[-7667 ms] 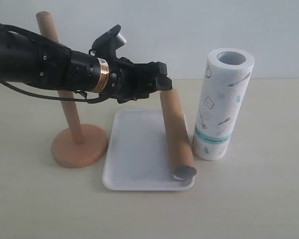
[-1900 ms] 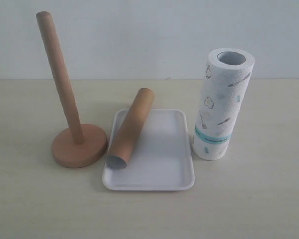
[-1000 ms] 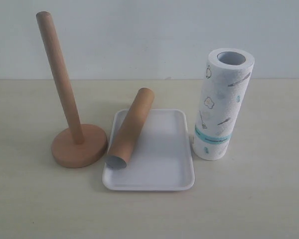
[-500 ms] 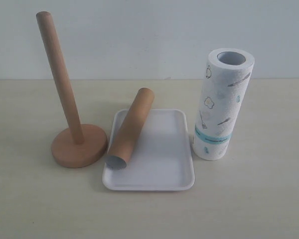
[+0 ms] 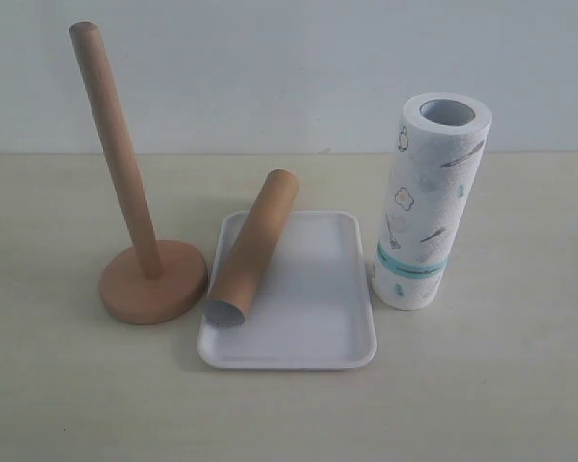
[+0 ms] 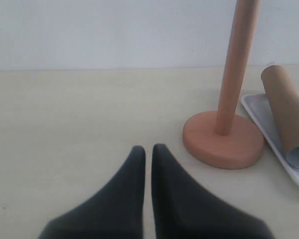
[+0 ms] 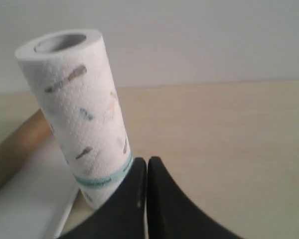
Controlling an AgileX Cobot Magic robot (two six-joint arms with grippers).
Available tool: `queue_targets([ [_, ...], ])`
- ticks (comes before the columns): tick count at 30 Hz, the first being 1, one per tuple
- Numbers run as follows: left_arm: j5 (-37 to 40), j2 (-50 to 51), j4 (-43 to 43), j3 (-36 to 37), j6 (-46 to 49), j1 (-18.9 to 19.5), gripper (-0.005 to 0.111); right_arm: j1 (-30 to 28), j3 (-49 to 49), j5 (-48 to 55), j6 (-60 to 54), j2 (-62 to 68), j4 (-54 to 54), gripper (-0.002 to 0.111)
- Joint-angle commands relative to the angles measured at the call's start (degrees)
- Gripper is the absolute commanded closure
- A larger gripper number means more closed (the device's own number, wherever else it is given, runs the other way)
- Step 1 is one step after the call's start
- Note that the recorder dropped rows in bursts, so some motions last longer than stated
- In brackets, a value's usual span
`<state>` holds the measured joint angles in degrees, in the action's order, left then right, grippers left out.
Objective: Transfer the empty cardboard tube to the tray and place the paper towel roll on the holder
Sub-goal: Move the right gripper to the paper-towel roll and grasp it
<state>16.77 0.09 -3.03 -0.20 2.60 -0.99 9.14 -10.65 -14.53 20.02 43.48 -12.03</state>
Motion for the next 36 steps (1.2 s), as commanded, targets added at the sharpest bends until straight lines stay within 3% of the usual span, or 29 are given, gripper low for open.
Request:
queue_targets([
  [1, 0.0, -0.1, 0.1, 0.2, 0.2, -0.3, 0.103, 0.1, -0.4, -1.8, 10.9, 6.5, -15.1, 0.109],
  [5, 0.0, -0.1, 0.1, 0.2, 0.2, -0.3, 0.103, 0.1, -0.4, -8.7, 22.8, 9.4, -31.5, 0.109],
  [9, 0.0, -0.1, 0.1, 0.2, 0.2, -0.3, 0.103, 0.1, -0.4, -21.0, 22.9, 9.8, -46.4, 0.109],
  [11, 0.0, -0.1, 0.1, 0.2, 0.2, -0.3, 0.103, 0.1, -0.4, -23.6, 22.8, 9.8, -48.8, 0.109],
  [18, 0.0, -0.1, 0.1, 0.2, 0.2, -0.3, 0.103, 0.1, -0.4, -17.8, 23.0, 9.8, -45.4, 0.105],
  [22, 0.0, -0.1, 0.1, 0.2, 0.2, -0.3, 0.103, 0.1, -0.4, -17.2, 23.1, 9.8, -45.3, 0.084],
  [27, 0.0, -0.1, 0.1, 0.2, 0.2, -0.3, 0.103, 0.1, -0.4, -17.0, 23.4, 9.8, -42.3, 0.026],
  [29, 0.0, -0.1, 0.1, 0.2, 0.2, -0.3, 0.103, 0.1, -0.4, -17.7, 23.8, 9.8, -38.5, 0.012],
  [32, 0.0, -0.1, 0.1, 0.2, 0.2, -0.3, 0.103, 0.1, -0.4, -20.8, 27.6, 9.8, -34.6, 0.003],
  [36, 0.0, -0.1, 0.1, 0.2, 0.2, -0.3, 0.103, 0.1, -0.4, -21.5, 25.0, 9.8, -34.6, 0.003],
])
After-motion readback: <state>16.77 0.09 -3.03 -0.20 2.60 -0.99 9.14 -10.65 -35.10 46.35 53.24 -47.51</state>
